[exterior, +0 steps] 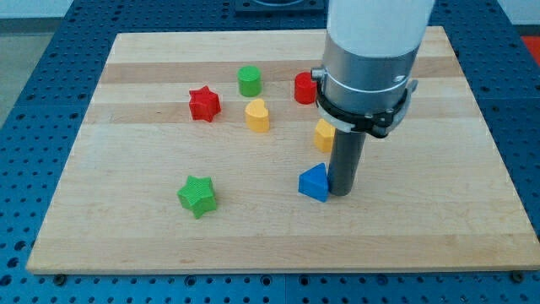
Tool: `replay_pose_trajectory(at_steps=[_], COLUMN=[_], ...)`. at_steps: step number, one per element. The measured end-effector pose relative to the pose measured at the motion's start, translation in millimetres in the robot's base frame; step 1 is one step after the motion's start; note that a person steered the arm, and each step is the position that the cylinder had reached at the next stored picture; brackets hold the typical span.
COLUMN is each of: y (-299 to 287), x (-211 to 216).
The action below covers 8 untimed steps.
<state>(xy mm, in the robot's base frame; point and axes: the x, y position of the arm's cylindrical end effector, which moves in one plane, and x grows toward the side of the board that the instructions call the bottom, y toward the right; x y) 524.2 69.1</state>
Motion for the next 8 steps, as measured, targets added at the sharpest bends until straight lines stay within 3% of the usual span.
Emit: replay_pose_trajectory(at_steps=[4, 6, 8], y=[-25.2, -65.4, -53.3], x=[25.9, 23.9, 23.9])
